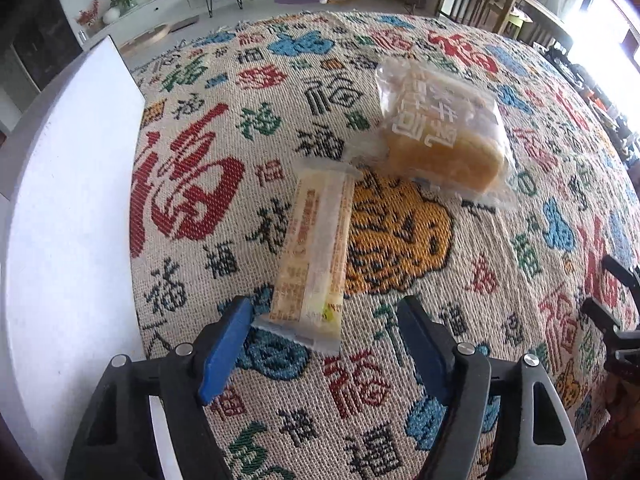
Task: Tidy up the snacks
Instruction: 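Move the left gripper onto the cream wafer pack and close, then lift the cream wafer pack with the left gripper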
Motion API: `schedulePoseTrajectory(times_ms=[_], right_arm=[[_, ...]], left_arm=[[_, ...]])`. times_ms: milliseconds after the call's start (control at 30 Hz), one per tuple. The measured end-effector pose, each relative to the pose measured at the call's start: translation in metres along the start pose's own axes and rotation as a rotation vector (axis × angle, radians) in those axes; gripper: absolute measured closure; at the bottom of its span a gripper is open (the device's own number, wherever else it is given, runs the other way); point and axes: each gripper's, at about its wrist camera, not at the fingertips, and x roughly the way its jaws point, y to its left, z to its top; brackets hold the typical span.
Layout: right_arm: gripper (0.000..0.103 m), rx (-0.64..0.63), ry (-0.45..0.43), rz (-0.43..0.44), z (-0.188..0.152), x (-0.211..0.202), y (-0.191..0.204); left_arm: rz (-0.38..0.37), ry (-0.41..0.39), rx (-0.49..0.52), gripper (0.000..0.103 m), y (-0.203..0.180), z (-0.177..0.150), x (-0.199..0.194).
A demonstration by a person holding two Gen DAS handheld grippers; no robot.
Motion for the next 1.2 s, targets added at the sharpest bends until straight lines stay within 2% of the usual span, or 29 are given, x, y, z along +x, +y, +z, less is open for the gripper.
schedulePoseTrajectory(times_ms=[67,133,167,200,233,267,400,500,700,733,767,833,867,900,1033,1200], right_arm=[[0.015,-0.001,0.0,0.0,0.0,0.0,0.0],[0.015,0.0,0.0,0.0,0.0,0.0,0.0],[0.015,0.0,0.0,0.0,0.0,0.0,0.0],[0.015,0.0,0.0,0.0,0.0,0.0,0.0],[0.015,0.0,0.0,0.0,0.0,0.0,0.0],[0.015,0.0,-0.001,0.001,0.0,0.0,0.0],[0.015,0.0,-0.001,0.0,0.0,0.0,0.0],[0.015,-0.001,-0.001,-0.001,-0.001,0.0,0.0],[0.015,-0.003,0.0,-0.005,-0.001,0.0,0.0],[0.015,-0.005,0.001,-0.008,-0.001,0.0,0.0],[0.015,-0.008,0.002,-0.011,-0.001,0.0,0.001],[0.015,-0.008,0.002,-0.012,-0.001,0.0,0.0],[0.015,-0.008,0.002,-0.012,-0.001,0.0,0.0],[0.015,-0.008,0.002,-0.012,-0.001,0.0,0.001],[0.015,-0.008,0.002,-0.012,-0.001,0.0,0.0],[0.016,-0.009,0.001,-0.013,-0.001,0.0,0.001]], left_arm=[[0.032,-0.036,-0.023,0.028,0.002,0.01,0.001],[0.057,-0.038,-0.056,0.028,0.006,0.021,0.011],[0.067,-0.035,-0.066,0.031,0.006,0.023,0.016],[0.073,-0.034,-0.073,0.051,0.006,0.024,0.02],[0.054,-0.036,-0.082,0.057,0.006,0.025,0.023],[0.048,-0.067,-0.095,0.074,0.005,0.023,0.021],[0.063,-0.084,-0.155,0.074,0.0,0.001,0.008],[0.076,-0.089,-0.211,0.074,-0.008,-0.037,-0.01],[0.029,-0.118,-0.222,0.073,-0.028,-0.109,-0.03],[0.033,-0.138,-0.222,0.072,-0.03,-0.116,-0.03],[0.042,-0.169,-0.211,0.066,-0.032,-0.12,-0.03],[0.036,-0.204,-0.184,0.046,-0.037,-0.121,-0.028],[0.036,-0.211,-0.175,0.027,-0.039,-0.121,-0.026],[0.051,-0.213,-0.166,0.019,-0.041,-0.121,-0.022],[0.11,-0.25,-0.128,0.011,-0.051,-0.118,-0.017],[0.097,-0.259,-0.148,0.003,-0.045,-0.119,-0.014]])
